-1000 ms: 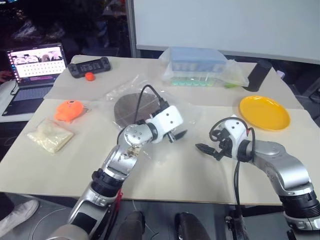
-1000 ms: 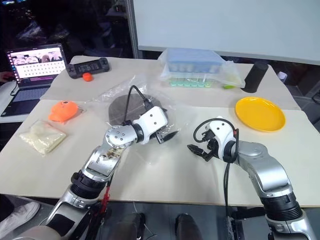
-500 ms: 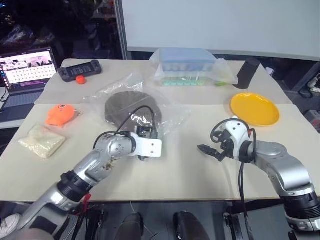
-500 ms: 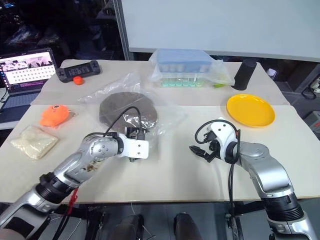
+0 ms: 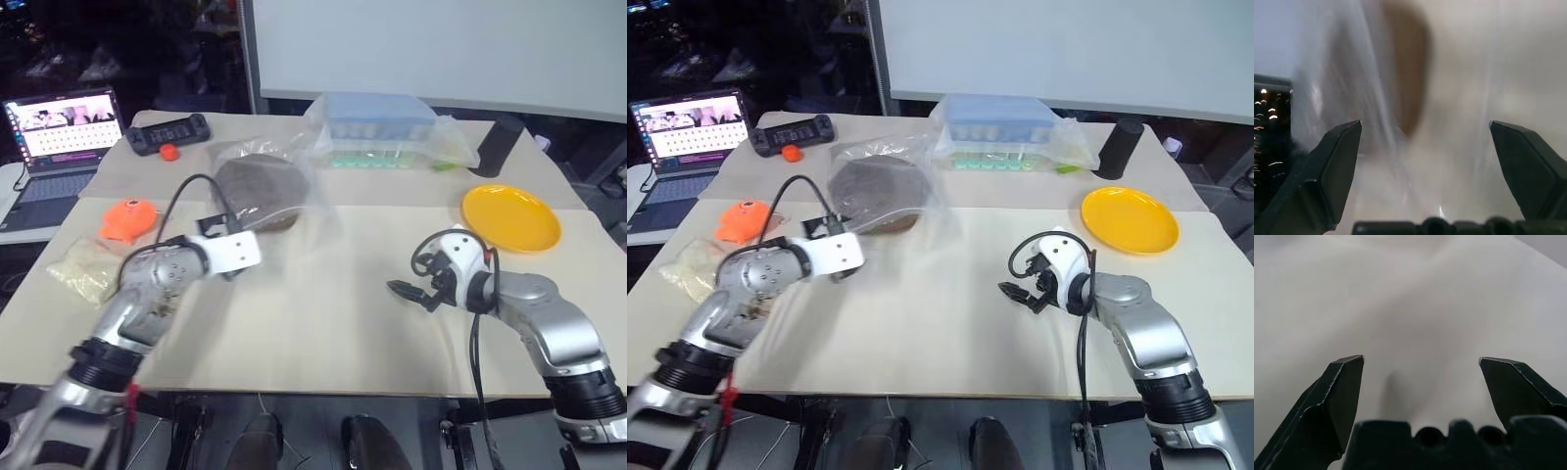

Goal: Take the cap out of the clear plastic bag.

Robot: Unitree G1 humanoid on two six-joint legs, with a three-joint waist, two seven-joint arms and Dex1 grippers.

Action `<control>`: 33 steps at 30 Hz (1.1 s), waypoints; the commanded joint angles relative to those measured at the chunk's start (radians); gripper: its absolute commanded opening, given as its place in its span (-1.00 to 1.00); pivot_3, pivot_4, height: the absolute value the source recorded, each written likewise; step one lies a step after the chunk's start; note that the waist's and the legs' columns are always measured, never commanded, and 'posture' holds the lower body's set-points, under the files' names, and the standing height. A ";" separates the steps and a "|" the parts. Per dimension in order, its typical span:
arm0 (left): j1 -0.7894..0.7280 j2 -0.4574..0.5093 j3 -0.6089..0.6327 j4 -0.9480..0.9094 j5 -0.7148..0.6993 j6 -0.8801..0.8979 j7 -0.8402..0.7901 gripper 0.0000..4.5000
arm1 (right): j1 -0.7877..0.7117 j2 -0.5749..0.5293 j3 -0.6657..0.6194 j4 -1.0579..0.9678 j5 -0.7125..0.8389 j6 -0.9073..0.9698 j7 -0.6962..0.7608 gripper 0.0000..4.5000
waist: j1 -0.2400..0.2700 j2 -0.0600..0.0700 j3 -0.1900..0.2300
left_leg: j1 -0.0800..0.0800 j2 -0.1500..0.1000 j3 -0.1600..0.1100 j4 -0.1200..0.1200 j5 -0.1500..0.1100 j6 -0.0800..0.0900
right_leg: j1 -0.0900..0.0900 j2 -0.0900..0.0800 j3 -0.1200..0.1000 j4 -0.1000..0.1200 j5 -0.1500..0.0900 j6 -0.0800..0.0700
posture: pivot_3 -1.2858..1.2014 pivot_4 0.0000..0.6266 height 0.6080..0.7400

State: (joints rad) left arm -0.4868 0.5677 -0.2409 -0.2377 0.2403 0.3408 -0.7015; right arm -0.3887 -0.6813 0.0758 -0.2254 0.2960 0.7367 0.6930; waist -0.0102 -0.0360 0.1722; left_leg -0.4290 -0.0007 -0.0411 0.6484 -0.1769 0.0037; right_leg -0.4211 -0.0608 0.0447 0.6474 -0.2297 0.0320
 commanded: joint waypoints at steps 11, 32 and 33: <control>-0.048 0.006 0.058 0.012 0.116 0.040 0.155 0.99 | 0.008 -0.013 -0.031 -0.022 -0.011 -0.022 0.010 1.00 | -0.006 0.000 0.000 | 0.005 0.001 0.000 -0.002 0.000 0.000 | 0.002 0.003 0.001 0.001 0.001 -0.002 | 0.03 -0.52 1.00; 0.031 -0.025 0.092 -0.216 0.055 -0.001 0.164 0.99 | 0.006 -0.003 -0.018 -0.020 -0.021 -0.014 0.012 1.00 | -0.004 0.000 0.000 | 0.005 0.001 0.000 -0.002 0.000 0.000 | 0.002 0.002 0.001 0.001 0.001 -0.002 | 0.03 -0.52 1.00; 0.023 -0.024 0.098 -0.212 0.058 -0.001 0.169 0.99 | 0.004 -0.002 -0.016 -0.019 -0.022 -0.014 0.012 1.00 | -0.004 0.000 0.000 | 0.005 0.001 0.000 -0.002 0.000 0.000 | 0.002 0.002 0.001 0.001 0.001 -0.002 | 0.03 -0.52 1.00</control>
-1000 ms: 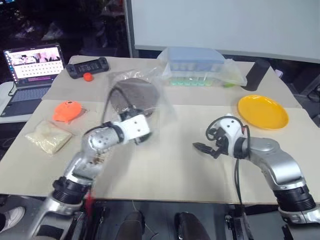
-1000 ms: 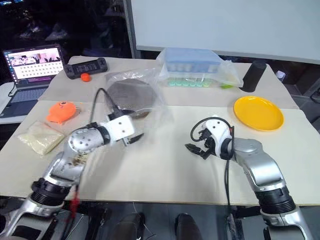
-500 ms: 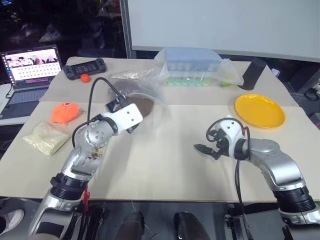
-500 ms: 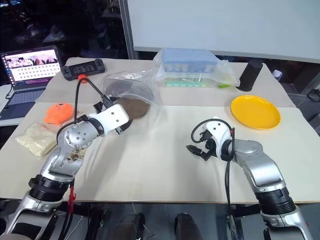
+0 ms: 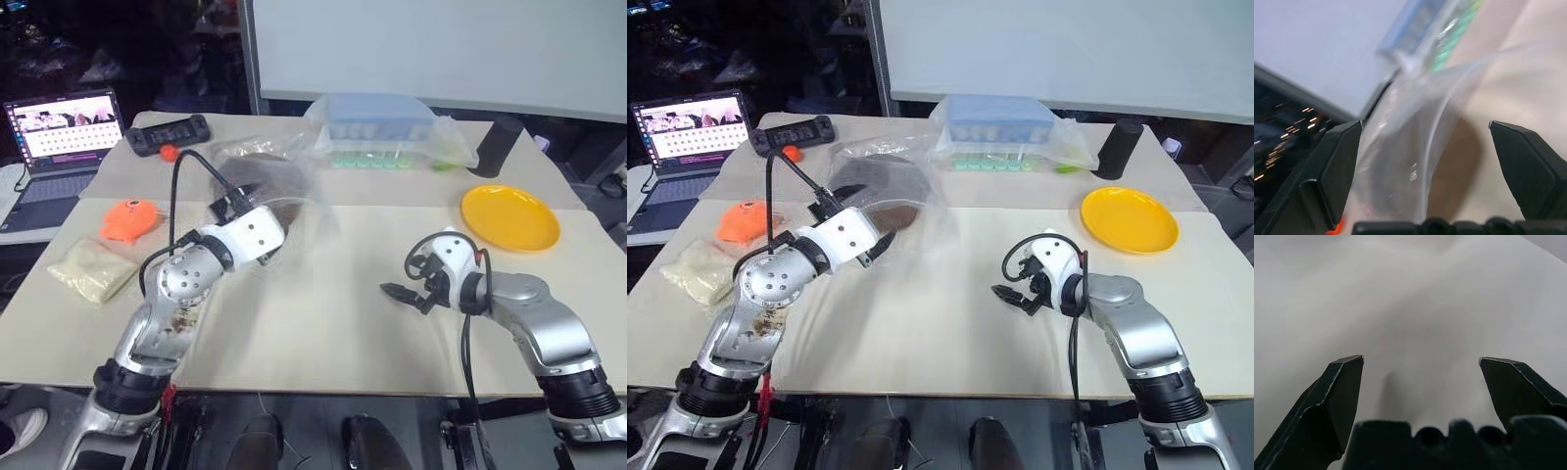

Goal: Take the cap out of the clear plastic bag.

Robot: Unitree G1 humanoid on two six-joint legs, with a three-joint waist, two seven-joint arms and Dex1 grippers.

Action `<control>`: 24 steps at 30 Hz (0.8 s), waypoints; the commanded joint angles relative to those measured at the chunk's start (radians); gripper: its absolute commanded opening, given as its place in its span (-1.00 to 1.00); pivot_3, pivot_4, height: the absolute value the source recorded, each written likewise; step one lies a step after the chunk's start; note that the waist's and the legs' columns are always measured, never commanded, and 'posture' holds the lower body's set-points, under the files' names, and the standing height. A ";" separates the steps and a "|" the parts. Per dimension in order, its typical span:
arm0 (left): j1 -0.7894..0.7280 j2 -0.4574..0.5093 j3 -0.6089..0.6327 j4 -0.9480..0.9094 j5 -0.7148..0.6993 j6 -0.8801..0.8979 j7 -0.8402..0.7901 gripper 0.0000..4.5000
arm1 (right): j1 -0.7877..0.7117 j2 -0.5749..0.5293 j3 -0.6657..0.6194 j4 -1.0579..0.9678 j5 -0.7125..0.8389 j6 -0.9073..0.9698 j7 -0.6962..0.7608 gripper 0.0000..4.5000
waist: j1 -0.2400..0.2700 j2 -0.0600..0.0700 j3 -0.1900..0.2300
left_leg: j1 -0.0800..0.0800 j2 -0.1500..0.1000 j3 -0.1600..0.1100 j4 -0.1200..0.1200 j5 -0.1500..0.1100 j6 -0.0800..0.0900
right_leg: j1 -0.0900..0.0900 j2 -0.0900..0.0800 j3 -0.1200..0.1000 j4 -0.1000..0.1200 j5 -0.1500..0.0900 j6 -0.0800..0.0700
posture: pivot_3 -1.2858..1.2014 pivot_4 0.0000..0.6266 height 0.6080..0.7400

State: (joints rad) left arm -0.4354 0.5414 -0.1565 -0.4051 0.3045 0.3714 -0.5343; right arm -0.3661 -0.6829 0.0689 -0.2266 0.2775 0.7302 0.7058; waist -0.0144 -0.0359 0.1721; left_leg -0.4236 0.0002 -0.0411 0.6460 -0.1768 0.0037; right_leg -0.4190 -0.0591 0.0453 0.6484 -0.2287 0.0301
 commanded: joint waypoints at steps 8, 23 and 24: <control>-0.093 0.074 0.058 0.218 0.041 -0.120 0.078 0.99 | -0.026 -0.001 -0.009 -0.013 -0.007 -0.009 0.001 1.00 | -0.003 0.000 0.000 | 0.001 0.000 0.000 0.000 0.000 0.000 | 0.000 0.000 0.000 0.000 0.000 0.000 | 0.03 -0.52 1.00; -0.355 0.038 0.058 0.607 -0.067 -0.279 0.041 -0.97 | -0.019 0.238 -0.027 -0.161 0.121 0.148 -0.128 1.00 | 0.001 0.000 0.000 | -0.001 -0.001 -0.001 0.000 0.000 0.000 | -0.001 0.000 -0.001 0.001 0.000 0.000 | 0.03 -0.52 1.00; -0.375 0.018 0.063 0.616 -0.091 -0.255 0.028 -0.99 | -0.021 0.298 -0.028 -0.175 0.148 0.189 -0.163 1.00 | 0.000 0.000 0.000 | -0.001 -0.001 -0.001 0.000 0.000 0.000 | -0.001 0.000 -0.001 0.001 0.000 0.000 | 0.03 -0.52 1.00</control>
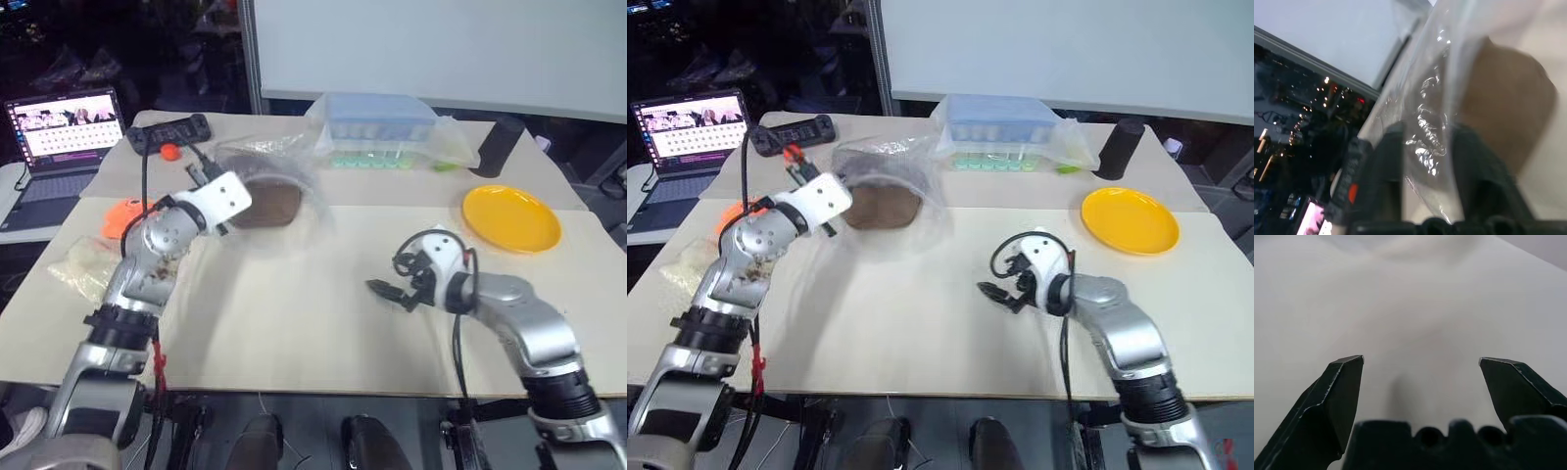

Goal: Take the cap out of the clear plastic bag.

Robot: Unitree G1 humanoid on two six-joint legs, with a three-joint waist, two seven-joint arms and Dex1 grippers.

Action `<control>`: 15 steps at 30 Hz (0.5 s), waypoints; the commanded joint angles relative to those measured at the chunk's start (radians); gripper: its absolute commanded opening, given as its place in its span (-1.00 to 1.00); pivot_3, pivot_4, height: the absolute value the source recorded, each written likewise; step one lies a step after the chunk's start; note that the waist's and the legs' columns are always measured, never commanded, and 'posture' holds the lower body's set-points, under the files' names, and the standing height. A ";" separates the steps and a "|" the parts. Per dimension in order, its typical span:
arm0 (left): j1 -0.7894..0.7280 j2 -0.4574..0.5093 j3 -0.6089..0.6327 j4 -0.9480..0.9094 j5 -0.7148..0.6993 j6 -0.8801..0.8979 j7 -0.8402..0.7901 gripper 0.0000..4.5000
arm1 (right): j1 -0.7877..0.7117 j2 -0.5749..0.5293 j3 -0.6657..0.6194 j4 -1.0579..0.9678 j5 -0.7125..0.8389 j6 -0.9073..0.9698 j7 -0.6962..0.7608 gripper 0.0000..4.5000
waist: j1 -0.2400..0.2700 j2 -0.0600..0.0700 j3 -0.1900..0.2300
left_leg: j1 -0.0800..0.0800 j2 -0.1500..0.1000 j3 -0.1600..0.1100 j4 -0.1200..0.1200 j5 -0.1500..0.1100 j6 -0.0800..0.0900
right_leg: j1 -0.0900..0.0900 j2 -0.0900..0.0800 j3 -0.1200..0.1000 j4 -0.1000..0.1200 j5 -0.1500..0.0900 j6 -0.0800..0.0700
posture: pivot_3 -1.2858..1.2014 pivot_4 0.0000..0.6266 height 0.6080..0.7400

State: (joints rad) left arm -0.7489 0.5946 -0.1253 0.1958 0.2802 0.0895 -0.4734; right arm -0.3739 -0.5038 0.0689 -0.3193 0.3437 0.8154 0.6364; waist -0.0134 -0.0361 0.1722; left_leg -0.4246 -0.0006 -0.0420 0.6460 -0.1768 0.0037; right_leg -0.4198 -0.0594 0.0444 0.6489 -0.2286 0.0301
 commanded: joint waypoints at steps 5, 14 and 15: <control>-0.104 -0.110 0.033 0.013 -0.137 0.145 -0.077 -0.99 | -0.048 0.409 -0.092 -0.085 0.165 0.255 -0.304 1.00 | -0.006 0.000 0.000 | 0.000 0.000 -0.001 0.000 0.000 0.000 | -0.001 0.000 0.000 0.002 0.000 0.000 | 0.03 -0.52 1.00; -0.104 -0.183 -0.009 -0.129 -0.227 0.379 -0.183 -0.99 | -0.232 0.683 -0.333 0.218 0.248 0.212 -0.543 1.00 | 0.000 0.000 0.000 | 0.001 -0.001 -0.001 0.000 0.001 -0.001 | -0.002 0.000 -0.001 0.006 0.000 0.000 | 0.03 -0.52 1.00; -0.104 -0.183 -0.012 -0.141 -0.230 0.394 -0.186 -0.99 | -0.247 0.690 -0.351 0.249 0.264 0.199 -0.558 1.00 | -0.001 0.000 0.000 | 0.001 -0.001 -0.001 0.000 0.001 -0.001 | -0.002 0.000 0.000 0.006 0.000 0.000 | 0.03 -0.52 1.00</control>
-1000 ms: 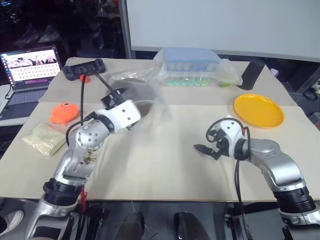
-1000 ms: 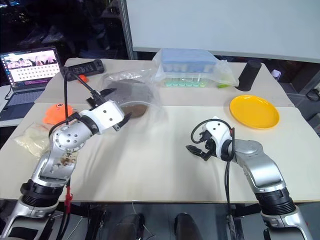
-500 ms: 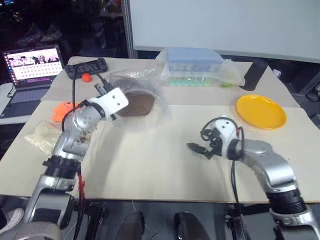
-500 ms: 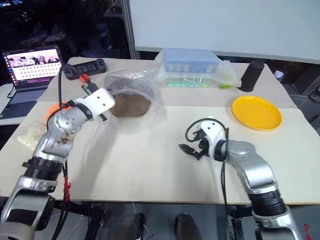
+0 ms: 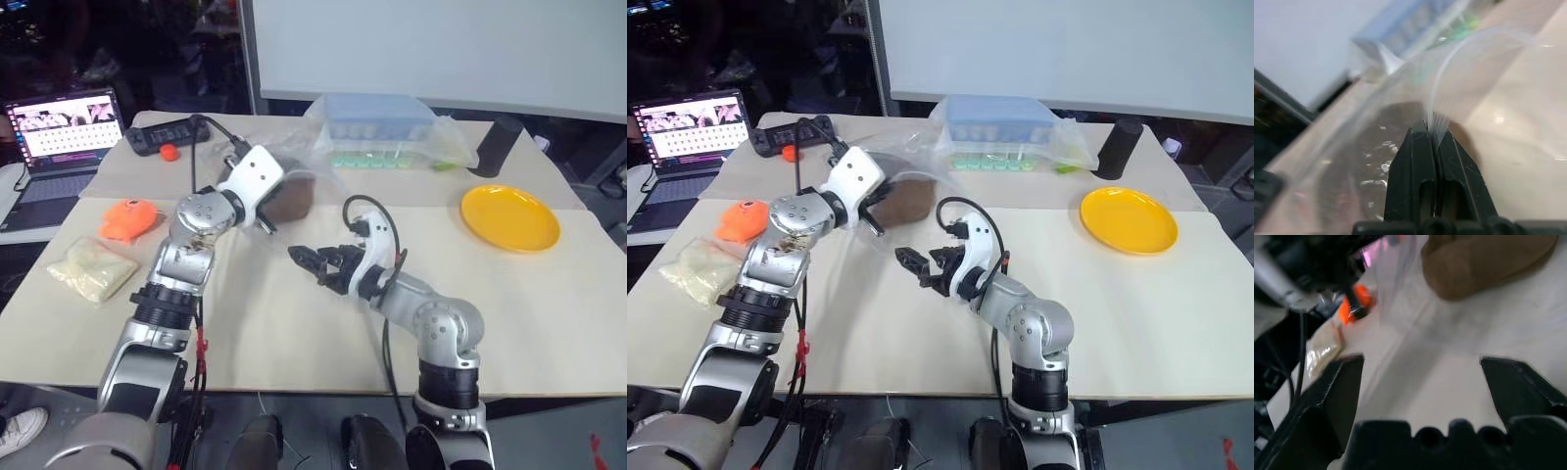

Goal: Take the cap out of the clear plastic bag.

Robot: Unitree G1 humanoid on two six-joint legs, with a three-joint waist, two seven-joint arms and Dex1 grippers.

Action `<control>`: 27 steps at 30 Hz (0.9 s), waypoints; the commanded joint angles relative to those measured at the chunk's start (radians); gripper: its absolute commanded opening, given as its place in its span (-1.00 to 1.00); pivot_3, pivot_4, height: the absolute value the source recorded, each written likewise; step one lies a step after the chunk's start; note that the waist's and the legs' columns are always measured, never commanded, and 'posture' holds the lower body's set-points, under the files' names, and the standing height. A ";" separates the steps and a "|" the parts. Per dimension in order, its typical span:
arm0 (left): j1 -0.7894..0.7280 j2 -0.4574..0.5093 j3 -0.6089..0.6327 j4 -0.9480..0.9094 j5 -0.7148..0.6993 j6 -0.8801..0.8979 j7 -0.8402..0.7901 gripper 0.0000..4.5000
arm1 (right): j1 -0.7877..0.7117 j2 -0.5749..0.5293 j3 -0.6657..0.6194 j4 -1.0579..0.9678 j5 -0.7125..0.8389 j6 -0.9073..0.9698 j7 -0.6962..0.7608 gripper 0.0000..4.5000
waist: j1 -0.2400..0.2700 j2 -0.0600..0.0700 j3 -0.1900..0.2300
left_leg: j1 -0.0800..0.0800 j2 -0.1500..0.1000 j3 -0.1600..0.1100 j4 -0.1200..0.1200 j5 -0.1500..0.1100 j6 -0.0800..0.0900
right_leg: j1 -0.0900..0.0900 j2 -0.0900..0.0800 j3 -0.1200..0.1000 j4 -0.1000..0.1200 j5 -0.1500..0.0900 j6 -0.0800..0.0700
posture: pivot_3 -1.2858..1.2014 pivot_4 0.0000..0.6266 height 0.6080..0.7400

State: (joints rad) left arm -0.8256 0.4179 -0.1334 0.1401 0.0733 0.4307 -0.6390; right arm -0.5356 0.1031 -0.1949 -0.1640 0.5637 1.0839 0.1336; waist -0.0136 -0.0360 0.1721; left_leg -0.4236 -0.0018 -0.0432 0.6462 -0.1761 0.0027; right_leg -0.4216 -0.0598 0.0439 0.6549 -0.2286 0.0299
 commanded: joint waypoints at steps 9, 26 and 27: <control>-0.050 0.003 -0.027 -0.145 -0.033 0.128 -0.043 -0.99 | -0.297 0.103 -0.186 0.583 0.135 -0.336 -0.069 1.00 | -0.039 0.000 0.000 | 0.003 0.001 0.001 -0.001 0.000 0.000 | 0.000 0.002 0.002 0.002 0.000 -0.001 | 0.03 -0.52 1.00; -0.008 -0.029 -0.048 -0.278 -0.060 0.245 -0.019 -0.99 | -0.483 0.076 -0.188 0.928 0.213 -0.494 -0.007 1.00 | -0.050 0.001 0.000 | 0.001 0.001 0.000 -0.002 0.000 0.000 | -0.001 0.001 0.002 0.001 0.000 0.000 | 0.03 -0.52 1.00; -0.005 -0.033 -0.049 -0.290 -0.061 0.254 -0.018 -0.99 | -0.503 0.075 -0.187 0.976 0.201 -0.518 0.002 1.00 | -0.053 0.001 0.001 | 0.001 0.001 0.000 -0.002 0.000 0.000 | -0.002 0.001 0.002 0.001 0.000 0.000 | 0.03 -0.52 1.00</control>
State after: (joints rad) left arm -0.8191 0.3905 -0.1804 -0.0857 0.0297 0.6790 -0.6665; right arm -0.9820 0.0990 -0.3891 0.7706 0.7766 0.6165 0.1074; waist -0.0669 -0.0351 0.1726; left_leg -0.4226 -0.0004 -0.0428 0.6435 -0.1761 0.0027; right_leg -0.4235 -0.0584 0.0456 0.6561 -0.2289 0.0294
